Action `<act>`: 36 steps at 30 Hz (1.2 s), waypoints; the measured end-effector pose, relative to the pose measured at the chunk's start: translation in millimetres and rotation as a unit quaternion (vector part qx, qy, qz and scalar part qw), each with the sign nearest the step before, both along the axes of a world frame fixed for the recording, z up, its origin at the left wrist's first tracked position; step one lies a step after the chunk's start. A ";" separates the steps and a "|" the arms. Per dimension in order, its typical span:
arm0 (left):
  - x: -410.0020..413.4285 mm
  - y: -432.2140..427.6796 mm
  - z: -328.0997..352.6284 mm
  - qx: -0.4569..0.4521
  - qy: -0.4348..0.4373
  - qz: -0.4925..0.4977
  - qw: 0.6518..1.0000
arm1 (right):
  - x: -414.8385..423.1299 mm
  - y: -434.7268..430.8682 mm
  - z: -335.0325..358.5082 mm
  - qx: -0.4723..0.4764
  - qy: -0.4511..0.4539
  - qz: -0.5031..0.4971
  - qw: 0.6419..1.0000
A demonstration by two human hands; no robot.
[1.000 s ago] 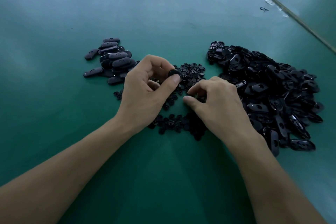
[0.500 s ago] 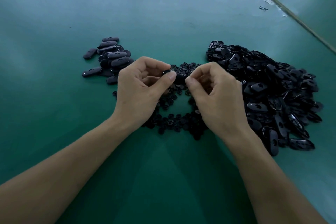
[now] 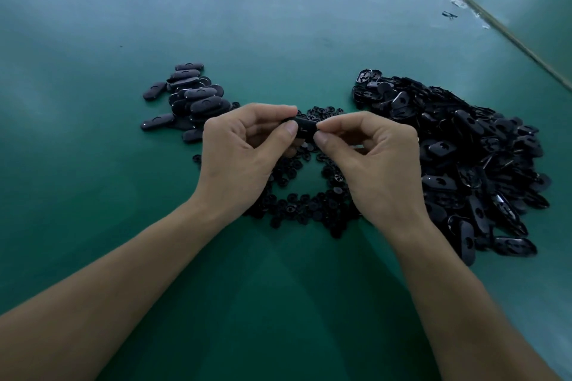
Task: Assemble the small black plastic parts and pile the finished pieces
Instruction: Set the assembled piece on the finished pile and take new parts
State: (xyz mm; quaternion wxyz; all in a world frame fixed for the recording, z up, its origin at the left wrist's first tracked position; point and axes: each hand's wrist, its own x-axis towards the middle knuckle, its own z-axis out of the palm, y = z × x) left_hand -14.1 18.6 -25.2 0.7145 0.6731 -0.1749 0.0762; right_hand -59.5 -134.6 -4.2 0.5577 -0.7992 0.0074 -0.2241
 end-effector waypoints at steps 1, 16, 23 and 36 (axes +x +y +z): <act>0.3 0.3 0.0 0.000 0.000 -0.001 1.000 | 0.1 0.9 0.0 -0.005 -0.001 0.000 1.000; -1.8 -1.1 1.7 0.022 -0.011 -0.006 1.000 | -1.2 8.6 -1.0 -0.041 0.013 0.007 0.999; -3.2 -0.4 3.1 0.044 -0.027 -0.017 0.998 | -2.1 9.6 -2.4 -0.045 0.015 -0.013 0.999; -2.6 -2.1 0.7 0.065 -0.047 -0.010 0.997 | -3.3 14.2 -3.8 -0.059 -0.001 -0.025 0.998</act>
